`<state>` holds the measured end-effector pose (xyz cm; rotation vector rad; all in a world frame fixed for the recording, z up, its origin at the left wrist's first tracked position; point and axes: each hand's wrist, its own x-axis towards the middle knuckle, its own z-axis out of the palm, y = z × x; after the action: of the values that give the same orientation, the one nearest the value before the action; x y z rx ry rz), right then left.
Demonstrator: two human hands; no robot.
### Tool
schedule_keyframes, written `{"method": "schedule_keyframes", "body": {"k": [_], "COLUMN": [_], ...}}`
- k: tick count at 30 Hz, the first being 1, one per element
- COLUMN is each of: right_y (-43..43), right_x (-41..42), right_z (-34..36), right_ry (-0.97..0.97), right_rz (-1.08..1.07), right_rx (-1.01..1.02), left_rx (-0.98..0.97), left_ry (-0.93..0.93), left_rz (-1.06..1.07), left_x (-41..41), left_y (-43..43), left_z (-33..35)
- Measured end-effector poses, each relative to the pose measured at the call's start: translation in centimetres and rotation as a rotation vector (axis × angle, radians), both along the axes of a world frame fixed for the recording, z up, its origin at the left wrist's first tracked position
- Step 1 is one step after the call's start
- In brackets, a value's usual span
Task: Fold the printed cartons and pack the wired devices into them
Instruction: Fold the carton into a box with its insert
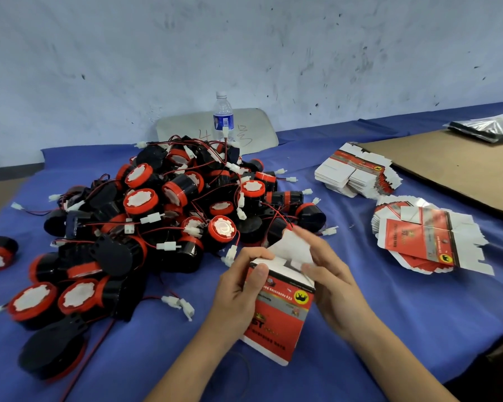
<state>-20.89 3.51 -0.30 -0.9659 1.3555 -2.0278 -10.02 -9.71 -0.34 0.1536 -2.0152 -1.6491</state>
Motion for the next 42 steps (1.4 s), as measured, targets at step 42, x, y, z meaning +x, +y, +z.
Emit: {"method": "schedule_keyframes", "body": {"k": [42], "right_y": [0.1], "right_x": [-0.4], "right_z": [-0.1], "right_ry": [-0.228], "right_rz": [0.091], "right_rx": [-0.01], "left_rx": [-0.627], "left_ry": [-0.043], "left_rz": [0.113], "left_x": [-0.2], "left_y": [1.8], "left_z": [-0.2]}}
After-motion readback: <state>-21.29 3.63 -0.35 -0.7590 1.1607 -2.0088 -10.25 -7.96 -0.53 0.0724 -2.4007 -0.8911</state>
